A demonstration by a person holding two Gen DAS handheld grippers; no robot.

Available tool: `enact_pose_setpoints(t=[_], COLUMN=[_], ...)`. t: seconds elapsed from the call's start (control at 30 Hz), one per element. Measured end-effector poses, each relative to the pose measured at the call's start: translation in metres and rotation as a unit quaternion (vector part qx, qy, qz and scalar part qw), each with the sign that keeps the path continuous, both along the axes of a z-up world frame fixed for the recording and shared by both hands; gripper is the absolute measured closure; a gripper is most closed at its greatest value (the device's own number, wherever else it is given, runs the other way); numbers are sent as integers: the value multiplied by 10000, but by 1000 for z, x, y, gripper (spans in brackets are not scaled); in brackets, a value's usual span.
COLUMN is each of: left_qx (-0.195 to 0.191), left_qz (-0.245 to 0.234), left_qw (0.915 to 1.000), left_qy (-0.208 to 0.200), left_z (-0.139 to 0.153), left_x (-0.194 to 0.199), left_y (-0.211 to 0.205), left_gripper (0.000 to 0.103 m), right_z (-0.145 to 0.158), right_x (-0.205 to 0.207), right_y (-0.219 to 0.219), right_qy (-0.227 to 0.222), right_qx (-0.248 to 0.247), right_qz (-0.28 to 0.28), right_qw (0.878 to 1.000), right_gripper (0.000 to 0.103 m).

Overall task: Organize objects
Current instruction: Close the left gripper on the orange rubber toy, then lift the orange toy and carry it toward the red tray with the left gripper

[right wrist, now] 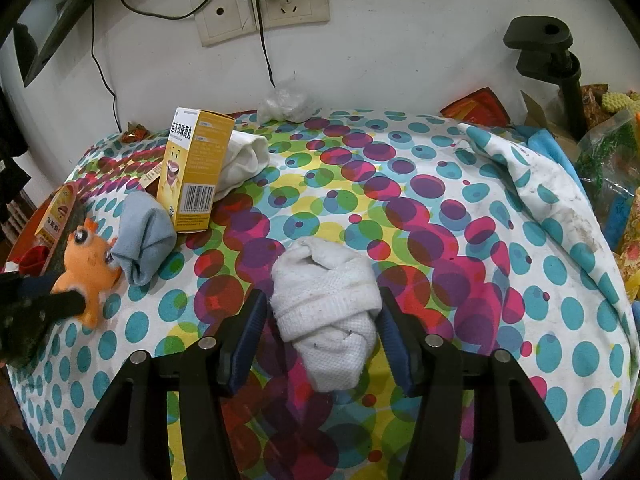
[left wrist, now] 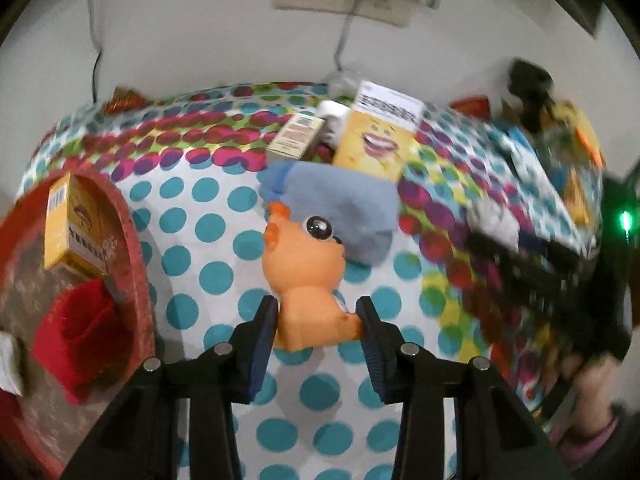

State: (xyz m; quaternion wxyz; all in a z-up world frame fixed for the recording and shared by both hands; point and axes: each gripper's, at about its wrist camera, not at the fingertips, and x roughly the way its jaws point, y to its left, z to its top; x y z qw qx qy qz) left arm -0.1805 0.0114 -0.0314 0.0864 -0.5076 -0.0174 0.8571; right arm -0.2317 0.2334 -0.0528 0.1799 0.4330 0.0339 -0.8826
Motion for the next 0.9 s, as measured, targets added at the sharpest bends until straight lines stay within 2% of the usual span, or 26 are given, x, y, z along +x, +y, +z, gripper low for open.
enact_pose_setpoints(t=[0.33, 0.5, 0.7, 0.9], left_qx=[-474, -430, -569, -882], left_qz=[-264, -162, -89, -159], left_qw=[9985, 9987, 9983, 9956], left_qy=[7, -236, -39, 278], left_z=[-1, -8, -10, -13], left_x=[1, -8, -8, -3], left_y=[14, 20, 28, 37], left_gripper=[61, 57, 56, 56], right_z=[0, 0, 0, 0], right_x=[1, 0, 0, 0], right_y=[-4, -4, -4, -4], right_qy=[19, 20, 20, 23], right_qx=[109, 133, 127, 142], right_qz=[2, 8, 7, 8], right_qw=[9999, 9999, 9999, 9999], right_gripper=[50, 50, 50, 50])
